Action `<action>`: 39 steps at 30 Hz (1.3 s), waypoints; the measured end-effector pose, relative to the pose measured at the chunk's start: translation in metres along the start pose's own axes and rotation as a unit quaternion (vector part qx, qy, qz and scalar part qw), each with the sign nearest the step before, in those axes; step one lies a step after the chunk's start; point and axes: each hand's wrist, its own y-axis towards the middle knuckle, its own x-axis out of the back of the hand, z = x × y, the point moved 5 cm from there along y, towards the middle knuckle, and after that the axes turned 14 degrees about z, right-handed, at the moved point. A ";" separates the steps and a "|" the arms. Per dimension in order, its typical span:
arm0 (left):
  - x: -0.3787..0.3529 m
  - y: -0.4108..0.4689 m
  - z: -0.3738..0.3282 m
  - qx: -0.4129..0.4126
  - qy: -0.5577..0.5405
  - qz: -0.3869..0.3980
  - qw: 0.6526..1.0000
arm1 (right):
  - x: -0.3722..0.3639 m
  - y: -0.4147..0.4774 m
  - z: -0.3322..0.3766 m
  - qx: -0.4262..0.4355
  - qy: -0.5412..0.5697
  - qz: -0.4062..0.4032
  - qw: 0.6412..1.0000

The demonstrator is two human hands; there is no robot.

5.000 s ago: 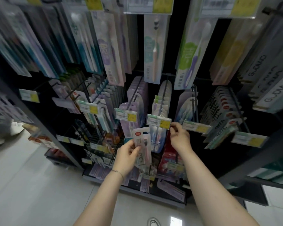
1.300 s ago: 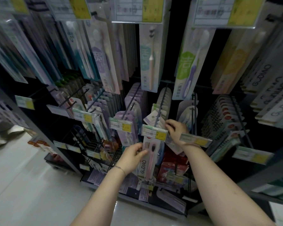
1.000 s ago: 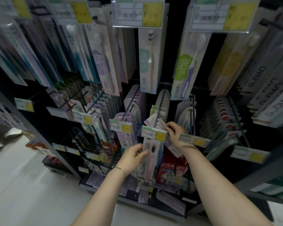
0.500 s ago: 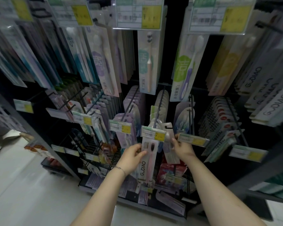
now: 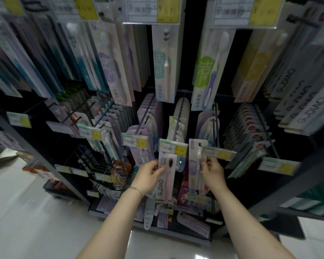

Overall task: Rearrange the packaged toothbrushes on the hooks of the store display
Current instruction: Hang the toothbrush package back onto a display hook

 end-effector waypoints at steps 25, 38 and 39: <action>0.012 -0.064 0.028 0.040 -0.004 -0.015 0.999 | -0.041 -0.069 0.017 0.063 -0.085 0.040 0.994; 0.040 -0.099 0.013 0.036 -0.019 -0.091 0.995 | -0.073 -0.093 0.033 0.111 -0.120 0.089 0.982; 0.041 -0.103 0.013 0.040 -0.019 -0.094 0.995 | -0.077 -0.095 0.033 0.111 -0.119 0.096 0.982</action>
